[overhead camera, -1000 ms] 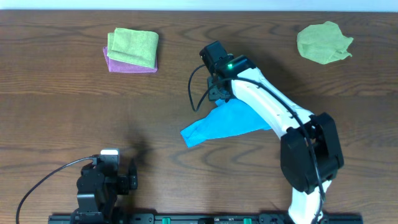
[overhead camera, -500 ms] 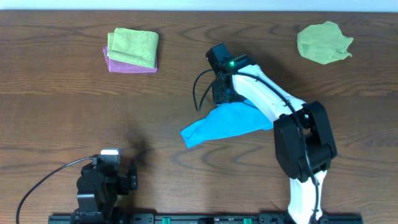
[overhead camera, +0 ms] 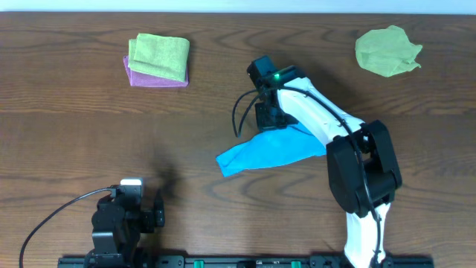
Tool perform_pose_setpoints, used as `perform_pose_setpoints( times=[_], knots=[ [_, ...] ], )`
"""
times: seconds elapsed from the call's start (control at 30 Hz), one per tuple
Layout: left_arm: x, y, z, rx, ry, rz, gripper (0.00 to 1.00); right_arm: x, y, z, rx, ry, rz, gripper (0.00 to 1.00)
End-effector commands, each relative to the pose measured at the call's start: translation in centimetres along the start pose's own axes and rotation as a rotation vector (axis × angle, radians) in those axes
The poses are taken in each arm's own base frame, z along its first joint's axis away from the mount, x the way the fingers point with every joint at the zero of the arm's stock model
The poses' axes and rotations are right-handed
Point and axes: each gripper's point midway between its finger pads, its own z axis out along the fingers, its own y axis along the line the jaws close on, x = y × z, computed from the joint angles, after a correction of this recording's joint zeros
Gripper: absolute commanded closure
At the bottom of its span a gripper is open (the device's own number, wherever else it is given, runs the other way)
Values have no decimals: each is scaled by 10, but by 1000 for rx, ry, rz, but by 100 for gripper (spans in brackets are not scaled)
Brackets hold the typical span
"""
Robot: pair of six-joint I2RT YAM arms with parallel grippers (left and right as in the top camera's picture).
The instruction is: Fold the cloth
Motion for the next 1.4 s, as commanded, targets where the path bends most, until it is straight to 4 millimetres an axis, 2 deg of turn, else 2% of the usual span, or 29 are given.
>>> perform_pose_setpoints(
  times=[0.0,0.1,0.4,0.53,0.63,0.73,0.83,0.97,1.03,1.1,1.17,1.37],
  knots=[
    [5,-4,1,20,15,15,5,3,-13,-17,36,-12,30,99],
    [5,-4,1,20,15,15,4,19,-27,-37,76,15,41,98],
    [4,-4,1,20,12,15,5,89,-69,-103,182,156,156,99],
    [0,-3,1,19,-5,15,5,97,-77,-118,190,142,161,98],
    [-4,-3,1,19,-22,16,5,92,-85,-132,207,57,202,98],
    [-6,-3,1,18,-28,16,5,79,-90,-151,183,-74,222,98],
    [-7,-3,1,18,-34,15,4,54,-85,-174,107,-248,208,99],
    [-8,-3,1,18,-38,16,5,3,-65,-198,-3,-476,161,99],
    [-8,-3,1,18,-38,16,4,-19,-51,-201,-53,-544,133,99],
    [-8,-3,1,18,-38,16,5,-41,-34,-197,-105,-587,103,98],
    [-8,-3,1,18,-38,16,5,-61,-18,-184,-141,-606,83,98],
    [-8,-3,1,18,-37,16,5,-114,27,-127,-210,-640,13,99]
  ],
)
